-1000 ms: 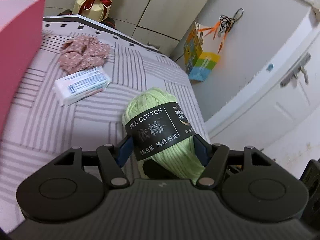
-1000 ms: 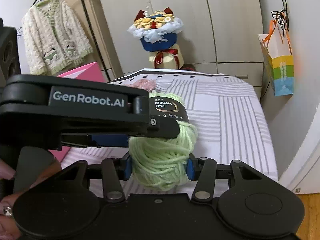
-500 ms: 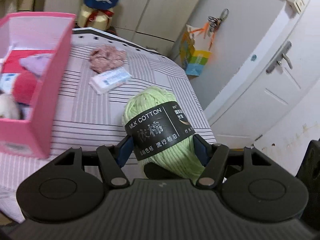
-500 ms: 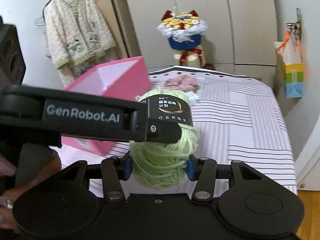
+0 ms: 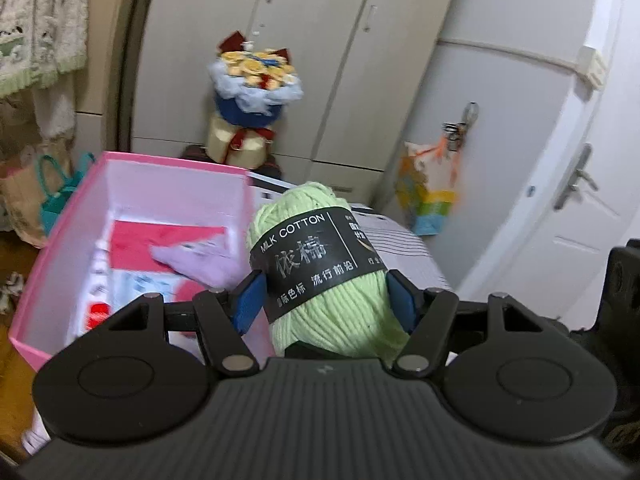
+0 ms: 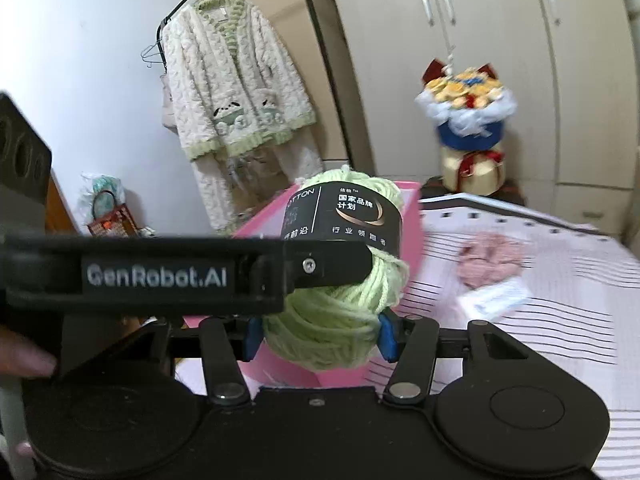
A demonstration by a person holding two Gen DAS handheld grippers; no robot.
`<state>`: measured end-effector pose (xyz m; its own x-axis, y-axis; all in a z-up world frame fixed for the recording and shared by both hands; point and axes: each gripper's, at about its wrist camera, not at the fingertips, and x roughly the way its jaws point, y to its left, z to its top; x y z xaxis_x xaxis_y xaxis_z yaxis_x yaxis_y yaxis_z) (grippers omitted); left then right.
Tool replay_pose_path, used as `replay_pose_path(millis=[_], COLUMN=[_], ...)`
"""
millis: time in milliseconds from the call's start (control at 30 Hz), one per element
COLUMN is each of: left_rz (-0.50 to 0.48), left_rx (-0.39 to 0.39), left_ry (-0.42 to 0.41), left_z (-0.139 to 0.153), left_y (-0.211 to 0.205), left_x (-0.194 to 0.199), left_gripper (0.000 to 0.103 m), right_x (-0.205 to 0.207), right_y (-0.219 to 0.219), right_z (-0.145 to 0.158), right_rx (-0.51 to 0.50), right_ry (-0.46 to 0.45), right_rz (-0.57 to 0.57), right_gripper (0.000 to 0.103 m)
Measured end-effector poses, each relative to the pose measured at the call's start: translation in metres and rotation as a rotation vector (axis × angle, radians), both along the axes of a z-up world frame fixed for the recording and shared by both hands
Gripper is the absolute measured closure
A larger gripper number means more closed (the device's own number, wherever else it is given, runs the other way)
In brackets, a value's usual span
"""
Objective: Organize soft objects
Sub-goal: 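Lift the yarn ball with both grippers and carry it over the pink box, then drop the yarn ball into the box by opening both grippers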
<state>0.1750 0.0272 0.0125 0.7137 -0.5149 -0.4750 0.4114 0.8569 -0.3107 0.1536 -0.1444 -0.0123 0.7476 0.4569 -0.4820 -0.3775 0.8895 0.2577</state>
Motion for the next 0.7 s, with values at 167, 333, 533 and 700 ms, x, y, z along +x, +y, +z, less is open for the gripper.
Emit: replay_pose_path(millis=[167, 333, 533, 700], left_rz=[0.058, 0.107, 0.158, 0.122], left_rx=[0.014, 0.018, 0.033, 0.043], left_ry=[0.03, 0.039, 0.085, 0.066], left_z=[-0.003, -0.008, -0.021, -0.028], left_y=[0.024, 0.045, 0.06, 0.062], left_x=[0.04, 0.074, 0.11, 0.124], left_gripper=[0.039, 0.038, 0.039, 0.039], right_x=[0.039, 0.073, 0.11, 0.119], right_y=[0.03, 0.055, 0.074, 0.082], right_z=[-0.005, -0.008, -0.019, -0.022], right_rx=[-0.003, -0.023, -0.039, -0.073], right_ry=[0.028, 0.041, 0.074, 0.071], right_rz=[0.034, 0.093, 0.118, 0.093], right_gripper=[0.043, 0.041, 0.041, 0.041])
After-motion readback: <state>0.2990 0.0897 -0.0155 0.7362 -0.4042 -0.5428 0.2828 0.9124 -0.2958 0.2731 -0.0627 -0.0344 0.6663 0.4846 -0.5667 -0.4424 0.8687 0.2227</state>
